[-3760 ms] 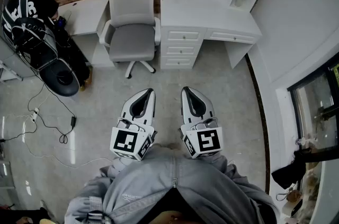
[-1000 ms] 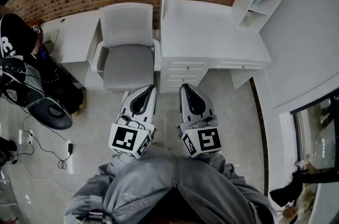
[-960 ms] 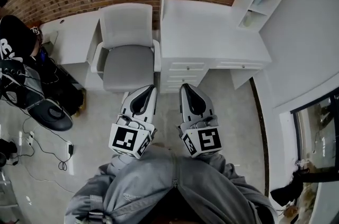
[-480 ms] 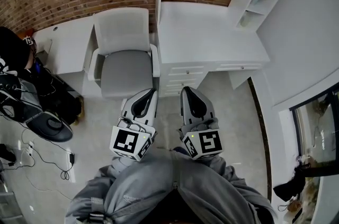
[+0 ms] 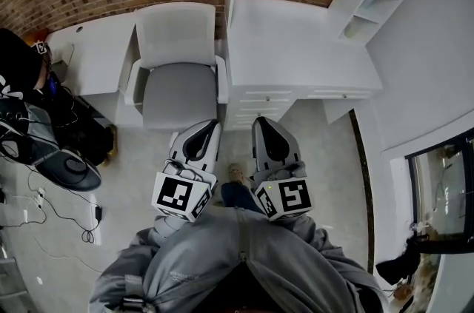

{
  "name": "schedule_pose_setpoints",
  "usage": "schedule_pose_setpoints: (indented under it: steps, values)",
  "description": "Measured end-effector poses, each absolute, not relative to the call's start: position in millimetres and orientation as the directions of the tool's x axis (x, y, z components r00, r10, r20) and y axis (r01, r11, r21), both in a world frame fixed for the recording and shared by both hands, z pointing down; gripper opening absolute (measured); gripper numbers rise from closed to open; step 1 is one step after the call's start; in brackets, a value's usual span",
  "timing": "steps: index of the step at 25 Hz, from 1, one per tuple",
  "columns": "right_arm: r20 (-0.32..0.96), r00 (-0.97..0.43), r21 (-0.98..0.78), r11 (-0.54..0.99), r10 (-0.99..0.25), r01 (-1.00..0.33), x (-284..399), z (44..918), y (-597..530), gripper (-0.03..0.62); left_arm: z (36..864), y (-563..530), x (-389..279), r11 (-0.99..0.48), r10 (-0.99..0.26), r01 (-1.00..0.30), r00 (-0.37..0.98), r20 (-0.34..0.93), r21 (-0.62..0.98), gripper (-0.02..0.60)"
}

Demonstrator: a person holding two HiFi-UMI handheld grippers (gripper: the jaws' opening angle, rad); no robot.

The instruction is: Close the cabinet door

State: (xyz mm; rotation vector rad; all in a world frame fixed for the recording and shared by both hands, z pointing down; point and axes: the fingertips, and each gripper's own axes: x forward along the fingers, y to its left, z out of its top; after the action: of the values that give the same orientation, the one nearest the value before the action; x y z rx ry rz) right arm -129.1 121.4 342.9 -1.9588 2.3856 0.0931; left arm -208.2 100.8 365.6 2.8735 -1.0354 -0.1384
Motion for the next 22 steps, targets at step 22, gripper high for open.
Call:
schedule_pose_setpoints:
  steps: [22]
  values:
    - [-0.088, -0.255, 0.003, 0.256, -0.963, -0.967, -73.0, 336.3, -12.7, 0.026, 356.5, -26.2, -148.5, -0.738, -0.674, -0.668, 0.736, -0.057, 0.101, 0.003]
